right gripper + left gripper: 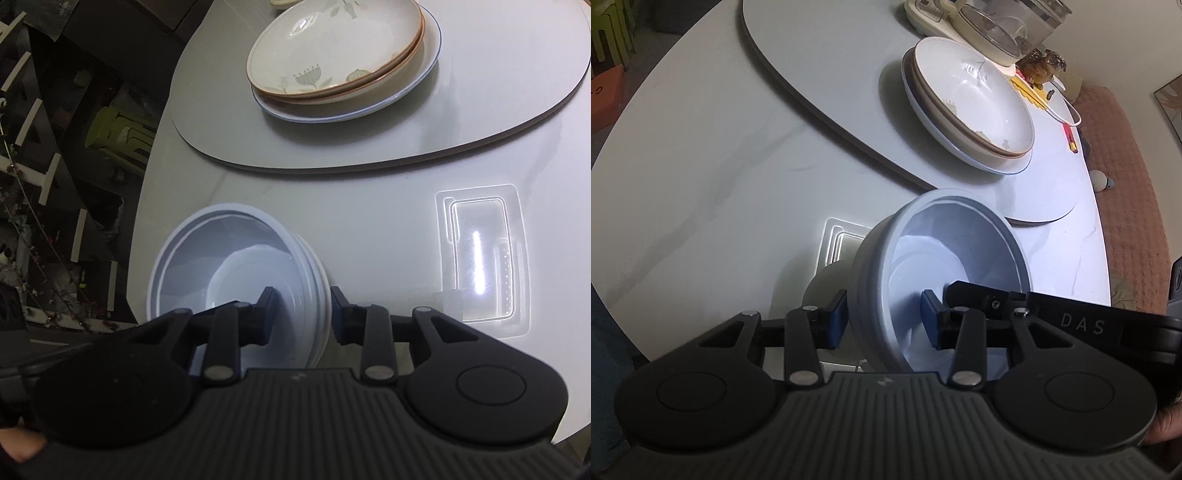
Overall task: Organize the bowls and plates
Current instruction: 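Carry the nested bowls with both grippers over the flower-pattern plate stack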
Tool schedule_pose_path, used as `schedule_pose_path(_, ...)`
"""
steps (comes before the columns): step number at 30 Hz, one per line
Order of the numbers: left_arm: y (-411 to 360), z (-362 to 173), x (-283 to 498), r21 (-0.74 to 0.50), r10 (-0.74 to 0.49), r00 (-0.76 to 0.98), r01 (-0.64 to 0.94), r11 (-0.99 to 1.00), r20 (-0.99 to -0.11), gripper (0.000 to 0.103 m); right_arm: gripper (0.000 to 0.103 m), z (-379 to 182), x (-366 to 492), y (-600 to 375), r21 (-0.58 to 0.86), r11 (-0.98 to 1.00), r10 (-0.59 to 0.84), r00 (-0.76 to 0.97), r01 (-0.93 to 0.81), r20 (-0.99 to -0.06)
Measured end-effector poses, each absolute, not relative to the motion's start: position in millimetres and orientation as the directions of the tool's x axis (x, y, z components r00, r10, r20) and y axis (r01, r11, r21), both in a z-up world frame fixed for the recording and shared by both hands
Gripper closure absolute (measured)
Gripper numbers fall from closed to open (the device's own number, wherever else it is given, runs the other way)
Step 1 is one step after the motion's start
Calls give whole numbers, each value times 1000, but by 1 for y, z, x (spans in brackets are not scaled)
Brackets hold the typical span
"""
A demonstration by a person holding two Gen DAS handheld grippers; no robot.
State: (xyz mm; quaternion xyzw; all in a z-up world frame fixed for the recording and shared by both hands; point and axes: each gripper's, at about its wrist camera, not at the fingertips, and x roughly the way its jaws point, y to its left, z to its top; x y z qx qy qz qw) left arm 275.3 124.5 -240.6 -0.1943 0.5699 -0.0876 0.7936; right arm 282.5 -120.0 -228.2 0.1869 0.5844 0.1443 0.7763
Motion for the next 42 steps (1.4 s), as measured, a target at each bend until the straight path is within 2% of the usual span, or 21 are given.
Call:
schedule_pose_path(25,125,-142,292,-420,-396,403,32,907,-825,55,69,-140,296,-124,459,888,418,371,25,-830)
schedule_pose_path(32,121,-129,317,-451,-416,422,18,892,-805,55,69,-127,323,-138,486,872,427,391,62,-815)
schedule_pose_path(42,109,-131,389,-466,-407,449,-24,885,-795,55,69,-123,389,-146,476,880,436,391,5,-811)
